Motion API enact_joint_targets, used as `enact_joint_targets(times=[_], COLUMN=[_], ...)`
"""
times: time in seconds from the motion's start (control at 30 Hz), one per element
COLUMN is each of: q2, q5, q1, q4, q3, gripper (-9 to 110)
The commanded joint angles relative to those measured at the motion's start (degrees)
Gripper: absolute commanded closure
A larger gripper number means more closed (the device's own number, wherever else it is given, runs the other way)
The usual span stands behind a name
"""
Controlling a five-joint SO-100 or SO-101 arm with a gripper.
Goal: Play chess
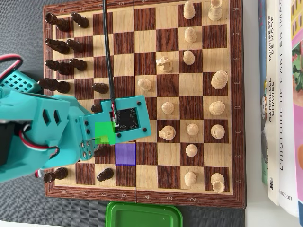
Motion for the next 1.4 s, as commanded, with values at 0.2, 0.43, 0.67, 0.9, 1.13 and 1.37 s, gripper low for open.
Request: enact_joint_targets(times=[0.2,0.43,0.67,0.9,1.13,1.37], q2=[0.18,0.18,0.18,0.53,0.79,0.97], q5=[-0.44,-0.44,-0.35,-0.35,0.0,0.0], q1=[0.26,0.26,0.26,-0.18,-0.35,-0.44], q4=[-0.35,-0.35,0.09,0.09,0.18,0.26], q3=[-0.09,-0.09,-0.09,-0.09,-0.18,-0.88], gripper=[92,91,89,88,88,88])
